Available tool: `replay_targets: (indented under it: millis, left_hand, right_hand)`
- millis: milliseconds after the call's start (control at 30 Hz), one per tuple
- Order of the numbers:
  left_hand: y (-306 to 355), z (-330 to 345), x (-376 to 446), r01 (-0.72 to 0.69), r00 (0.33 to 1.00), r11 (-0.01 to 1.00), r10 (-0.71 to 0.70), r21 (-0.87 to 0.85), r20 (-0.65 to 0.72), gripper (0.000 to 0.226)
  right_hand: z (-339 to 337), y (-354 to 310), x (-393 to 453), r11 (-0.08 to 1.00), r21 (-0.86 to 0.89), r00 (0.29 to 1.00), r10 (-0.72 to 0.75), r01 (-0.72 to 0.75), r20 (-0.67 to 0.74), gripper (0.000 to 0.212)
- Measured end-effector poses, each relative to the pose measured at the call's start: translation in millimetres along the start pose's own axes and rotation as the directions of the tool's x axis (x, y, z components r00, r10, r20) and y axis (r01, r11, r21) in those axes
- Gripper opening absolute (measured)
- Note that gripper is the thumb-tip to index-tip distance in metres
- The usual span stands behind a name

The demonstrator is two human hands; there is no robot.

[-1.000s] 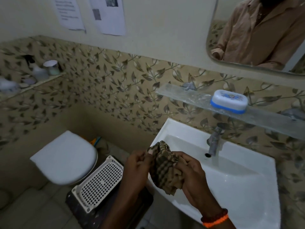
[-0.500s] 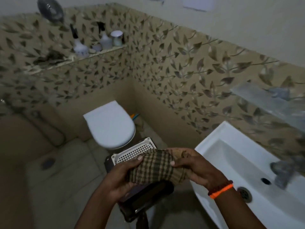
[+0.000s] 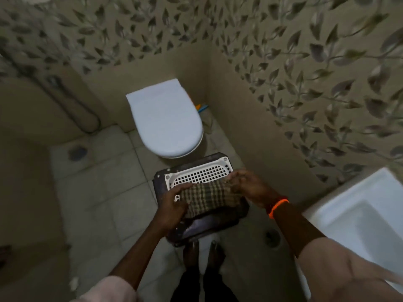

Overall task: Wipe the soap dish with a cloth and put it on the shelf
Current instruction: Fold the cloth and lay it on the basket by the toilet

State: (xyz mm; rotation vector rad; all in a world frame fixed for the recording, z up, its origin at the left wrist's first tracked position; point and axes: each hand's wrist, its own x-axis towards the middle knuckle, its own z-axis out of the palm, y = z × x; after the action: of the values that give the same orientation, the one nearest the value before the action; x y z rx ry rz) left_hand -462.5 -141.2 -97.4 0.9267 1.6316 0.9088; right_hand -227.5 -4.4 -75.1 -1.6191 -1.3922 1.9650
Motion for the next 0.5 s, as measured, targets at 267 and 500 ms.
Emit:
replay_targets:
  millis: [267,500]
  left_hand:
    - [-72.0,23.0,62.9,0.014,1.0,0.93,-0.003,0.368,-0.03,0.071]
    - [-76.3,35.2,76.1,0.083,0.994,0.797,-0.107,0.599,0.005,0.069]
  right_hand:
    - [18.1,42.6,102.0,0.896,-0.443,0.991,-0.085,0.028,-0.108,0.037]
    - [27.6,74.3,138.7,0.817,-0.565,0.989,-0.145,0.112,-0.015,0.054]
